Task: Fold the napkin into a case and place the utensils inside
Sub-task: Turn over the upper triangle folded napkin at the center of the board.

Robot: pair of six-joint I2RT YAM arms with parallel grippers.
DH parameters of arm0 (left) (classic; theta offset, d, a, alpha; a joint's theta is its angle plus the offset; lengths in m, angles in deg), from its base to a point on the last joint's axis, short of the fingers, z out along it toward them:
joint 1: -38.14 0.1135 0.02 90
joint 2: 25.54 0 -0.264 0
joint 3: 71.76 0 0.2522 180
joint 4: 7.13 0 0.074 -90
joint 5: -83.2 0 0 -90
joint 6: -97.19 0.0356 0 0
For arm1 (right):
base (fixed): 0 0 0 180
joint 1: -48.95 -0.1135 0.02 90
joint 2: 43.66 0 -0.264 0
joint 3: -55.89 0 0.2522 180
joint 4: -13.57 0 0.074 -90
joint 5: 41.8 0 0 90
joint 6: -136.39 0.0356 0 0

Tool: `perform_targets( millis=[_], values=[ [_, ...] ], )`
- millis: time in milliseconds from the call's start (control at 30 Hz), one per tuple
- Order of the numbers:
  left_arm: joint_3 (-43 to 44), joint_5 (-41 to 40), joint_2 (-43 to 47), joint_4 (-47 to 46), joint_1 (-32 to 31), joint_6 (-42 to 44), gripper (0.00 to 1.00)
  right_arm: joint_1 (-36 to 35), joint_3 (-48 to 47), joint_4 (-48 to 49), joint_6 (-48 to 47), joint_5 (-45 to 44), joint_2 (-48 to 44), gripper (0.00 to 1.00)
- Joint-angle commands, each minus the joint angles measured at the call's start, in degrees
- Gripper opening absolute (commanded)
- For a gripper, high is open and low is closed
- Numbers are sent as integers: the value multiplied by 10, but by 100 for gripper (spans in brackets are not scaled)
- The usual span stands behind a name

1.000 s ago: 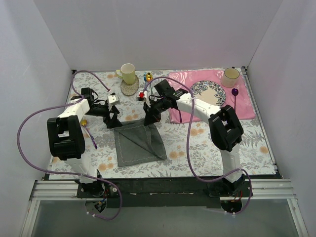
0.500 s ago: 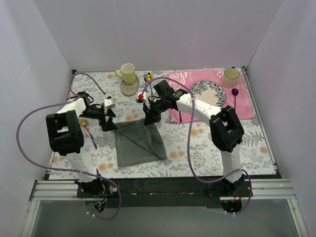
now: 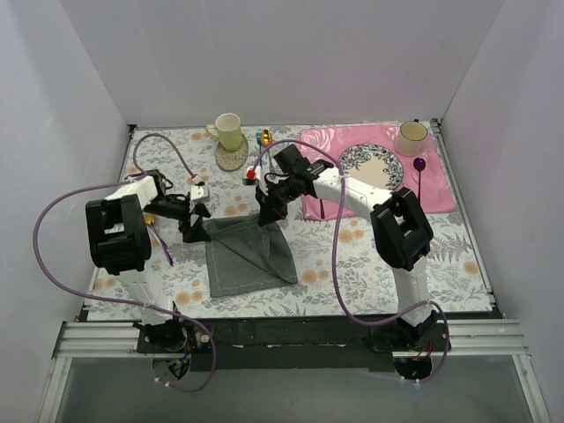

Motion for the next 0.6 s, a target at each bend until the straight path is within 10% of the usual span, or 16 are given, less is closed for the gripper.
perform_targets(
  millis=[0,267,567],
  values=[
    [-18,6,10,-54,-19,-29,90,3,-25,0,-7,15,-3,1],
    [5,-5,-16,-99,-34,-77,82,2,-27,-7,-15,29,-20,1],
    [53,17,-43,-36,-35,-54,43,2,-33,-20,-35,36,-29,1]
  ],
)
